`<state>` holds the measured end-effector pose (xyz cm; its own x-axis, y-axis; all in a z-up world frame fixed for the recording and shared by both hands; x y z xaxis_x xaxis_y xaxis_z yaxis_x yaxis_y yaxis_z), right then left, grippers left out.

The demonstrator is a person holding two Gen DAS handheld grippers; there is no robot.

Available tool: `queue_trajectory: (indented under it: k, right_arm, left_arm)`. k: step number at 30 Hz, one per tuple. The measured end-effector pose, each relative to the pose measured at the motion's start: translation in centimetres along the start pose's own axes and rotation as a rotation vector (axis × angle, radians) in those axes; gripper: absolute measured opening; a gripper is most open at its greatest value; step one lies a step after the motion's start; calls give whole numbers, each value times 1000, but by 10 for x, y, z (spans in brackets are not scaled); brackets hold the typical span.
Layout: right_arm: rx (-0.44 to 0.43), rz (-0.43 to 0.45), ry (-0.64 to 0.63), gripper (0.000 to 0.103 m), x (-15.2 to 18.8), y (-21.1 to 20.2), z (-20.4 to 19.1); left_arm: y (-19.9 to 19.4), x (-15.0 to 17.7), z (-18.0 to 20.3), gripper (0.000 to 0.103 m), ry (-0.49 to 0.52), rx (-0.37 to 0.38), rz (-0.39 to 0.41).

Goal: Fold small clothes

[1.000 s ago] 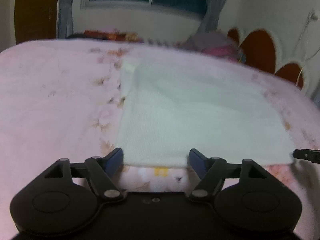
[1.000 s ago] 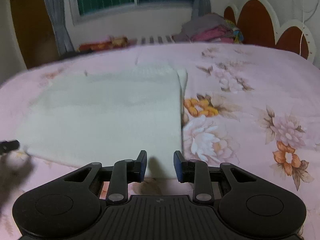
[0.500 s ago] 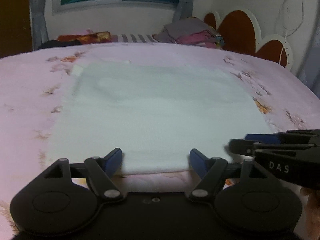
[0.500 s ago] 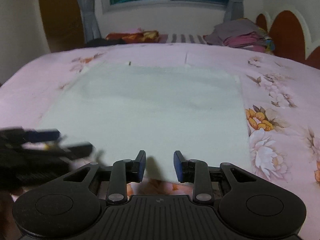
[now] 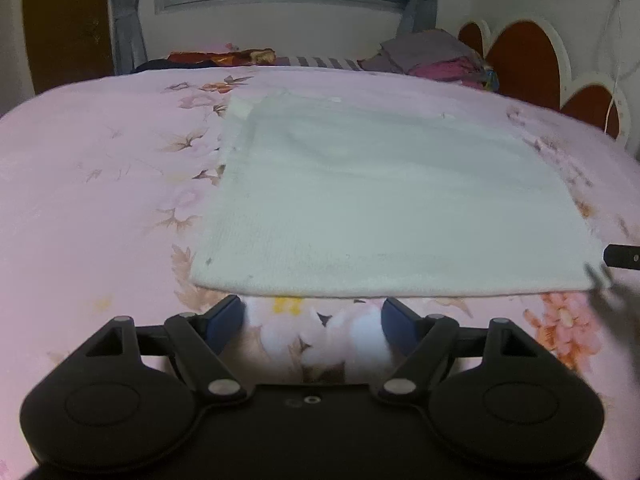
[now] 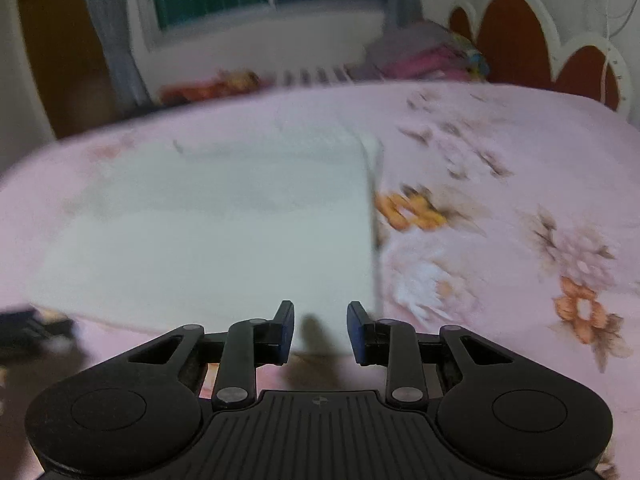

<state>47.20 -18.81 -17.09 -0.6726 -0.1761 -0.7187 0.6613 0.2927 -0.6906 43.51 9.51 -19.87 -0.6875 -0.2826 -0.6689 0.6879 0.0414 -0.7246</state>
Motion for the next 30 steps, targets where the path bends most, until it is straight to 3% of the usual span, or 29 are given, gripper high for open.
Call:
queue_trajectory:
  k: [1,2,3,16,18,22,25,30]
  right_arm:
    - [-6,14,-2,29,-1,-4,-3]
    - [-9,24,-14,10,-2,-8,-6]
    - [-24,21,-14,2,-7,-9,-10]
    - [-104,33,-15,2,-7,-20,-28]
    - [-110,32,-10,2,-7,-18,-29]
    - [-130,43,-5,2,-14,-13,-37]
    - [-160,57,4,2,-26,-3,-43]
    - [-185,56,-17,2,-54,29,-62]
  left_arm:
    - [-4,1,-1,75,-13,0,2]
    - [-7,2,-2,73,-22,-2,1]
    - [-10,3,-3,71,-29,-5,3]
    - [-29,7,-10,68,-112,11,11]
    - [-28,10,-21,62,-199,40,1]
    - [-18,6,-50,57,-553,210,21]
    - [-5,4,-62,56,-738,295,38]
    - [27,-11,-67,40,-887,356,69]
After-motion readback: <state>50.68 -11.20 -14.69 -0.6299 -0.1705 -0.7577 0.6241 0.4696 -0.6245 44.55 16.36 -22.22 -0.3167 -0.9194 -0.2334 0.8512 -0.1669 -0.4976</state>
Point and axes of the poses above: each gripper's, at about its wrist camera, not at the fingertips, and y roughly the way its jaws point, z to its right, x to its underside, the point moved 8 cm from there along y, roughly the way its jaws point, and after that the axes turned 9 degrees about -y, right-handed, at the moved point
